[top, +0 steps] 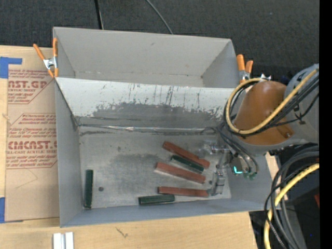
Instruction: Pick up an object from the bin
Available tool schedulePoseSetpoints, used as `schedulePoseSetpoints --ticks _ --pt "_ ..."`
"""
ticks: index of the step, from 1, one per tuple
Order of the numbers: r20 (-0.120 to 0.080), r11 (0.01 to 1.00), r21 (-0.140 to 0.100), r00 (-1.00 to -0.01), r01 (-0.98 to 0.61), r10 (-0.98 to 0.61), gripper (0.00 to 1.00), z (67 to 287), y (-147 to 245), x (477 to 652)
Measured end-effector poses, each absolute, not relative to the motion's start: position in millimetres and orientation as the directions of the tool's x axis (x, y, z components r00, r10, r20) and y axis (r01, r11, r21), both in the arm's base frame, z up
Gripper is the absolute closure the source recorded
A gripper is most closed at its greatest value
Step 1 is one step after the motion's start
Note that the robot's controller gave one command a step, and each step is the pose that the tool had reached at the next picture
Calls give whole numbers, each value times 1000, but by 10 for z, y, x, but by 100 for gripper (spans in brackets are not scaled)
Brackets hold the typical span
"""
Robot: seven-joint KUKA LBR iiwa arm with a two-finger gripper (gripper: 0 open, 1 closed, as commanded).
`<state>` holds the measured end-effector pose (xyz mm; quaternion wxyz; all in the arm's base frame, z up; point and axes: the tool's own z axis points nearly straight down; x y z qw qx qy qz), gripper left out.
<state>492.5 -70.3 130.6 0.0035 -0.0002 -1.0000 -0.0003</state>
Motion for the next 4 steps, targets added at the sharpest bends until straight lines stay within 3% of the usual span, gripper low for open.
schedulePoseSetpoints --ticks 1,2,3,4 --pt "0 1000 0 -1000 -1 -1 0 1338 -702 4945" --pt "-2 1000 0 -1000 -25 -25 0 1253 -402 5686" --pt "-2 981 0 -981 -192 -192 0 1286 -407 5256" --pt "-1 1000 1 -1000 -15 -15 0 1280 -462 5286"
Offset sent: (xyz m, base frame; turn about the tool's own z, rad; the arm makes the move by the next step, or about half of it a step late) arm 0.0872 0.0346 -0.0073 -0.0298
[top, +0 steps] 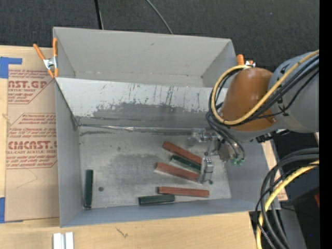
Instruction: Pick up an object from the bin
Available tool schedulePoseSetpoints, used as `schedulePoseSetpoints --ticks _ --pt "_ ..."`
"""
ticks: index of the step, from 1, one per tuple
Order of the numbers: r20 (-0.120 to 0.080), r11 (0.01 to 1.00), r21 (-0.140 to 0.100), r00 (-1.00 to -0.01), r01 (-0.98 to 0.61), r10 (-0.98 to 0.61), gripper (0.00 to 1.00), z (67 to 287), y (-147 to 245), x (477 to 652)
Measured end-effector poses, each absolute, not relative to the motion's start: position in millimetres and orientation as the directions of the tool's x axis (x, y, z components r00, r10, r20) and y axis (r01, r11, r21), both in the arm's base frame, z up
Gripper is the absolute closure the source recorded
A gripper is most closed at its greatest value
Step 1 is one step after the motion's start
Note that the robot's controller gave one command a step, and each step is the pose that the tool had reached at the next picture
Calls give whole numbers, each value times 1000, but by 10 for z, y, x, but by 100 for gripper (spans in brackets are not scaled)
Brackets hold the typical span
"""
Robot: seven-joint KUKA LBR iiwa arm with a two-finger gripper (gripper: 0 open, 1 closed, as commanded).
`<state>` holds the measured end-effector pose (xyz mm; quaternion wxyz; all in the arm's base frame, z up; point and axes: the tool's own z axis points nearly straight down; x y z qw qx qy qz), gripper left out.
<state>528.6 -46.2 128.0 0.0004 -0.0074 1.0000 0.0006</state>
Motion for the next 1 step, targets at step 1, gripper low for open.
schedulePoseSetpoints --ticks 1 --pt "-1 1000 0 -1000 18 18 0 971 -331 5277"
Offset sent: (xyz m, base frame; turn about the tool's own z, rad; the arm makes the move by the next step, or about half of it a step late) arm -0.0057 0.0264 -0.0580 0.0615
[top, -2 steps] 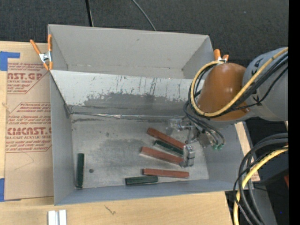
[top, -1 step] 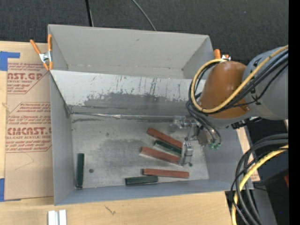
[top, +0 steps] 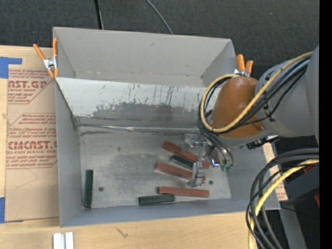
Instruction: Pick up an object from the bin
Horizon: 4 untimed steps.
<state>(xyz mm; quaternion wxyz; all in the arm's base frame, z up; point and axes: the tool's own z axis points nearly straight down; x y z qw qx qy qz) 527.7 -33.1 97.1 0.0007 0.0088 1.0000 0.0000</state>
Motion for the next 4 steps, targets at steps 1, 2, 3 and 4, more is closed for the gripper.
schedulePoseSetpoints --ticks 1,2,3,4 --pt "-1 999 -1 -999 47 47 100 712 -204 5237" --pt "-1 999 -1 -999 47 47 100 713 -204 5237" --pt "-1 999 -1 -999 47 47 100 737 -204 5232" --pt "-1 999 0 -999 47 47 100 810 -201 5232"
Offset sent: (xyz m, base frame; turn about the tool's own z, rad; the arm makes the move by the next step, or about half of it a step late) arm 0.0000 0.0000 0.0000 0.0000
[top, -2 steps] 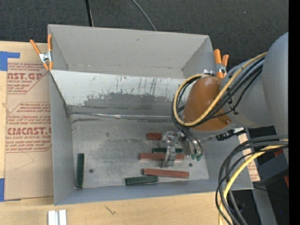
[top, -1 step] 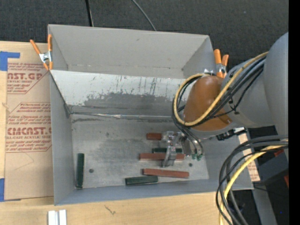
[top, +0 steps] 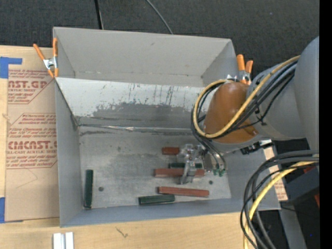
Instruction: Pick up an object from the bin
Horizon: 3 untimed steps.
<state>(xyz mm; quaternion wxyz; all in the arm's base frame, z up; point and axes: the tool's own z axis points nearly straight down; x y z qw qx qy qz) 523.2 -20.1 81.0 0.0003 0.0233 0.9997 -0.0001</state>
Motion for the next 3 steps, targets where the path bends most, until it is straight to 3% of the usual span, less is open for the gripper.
schedulePoseSetpoints --ticks 3 --pt "-1 999 0 -999 46 46 100 894 -199 5234"
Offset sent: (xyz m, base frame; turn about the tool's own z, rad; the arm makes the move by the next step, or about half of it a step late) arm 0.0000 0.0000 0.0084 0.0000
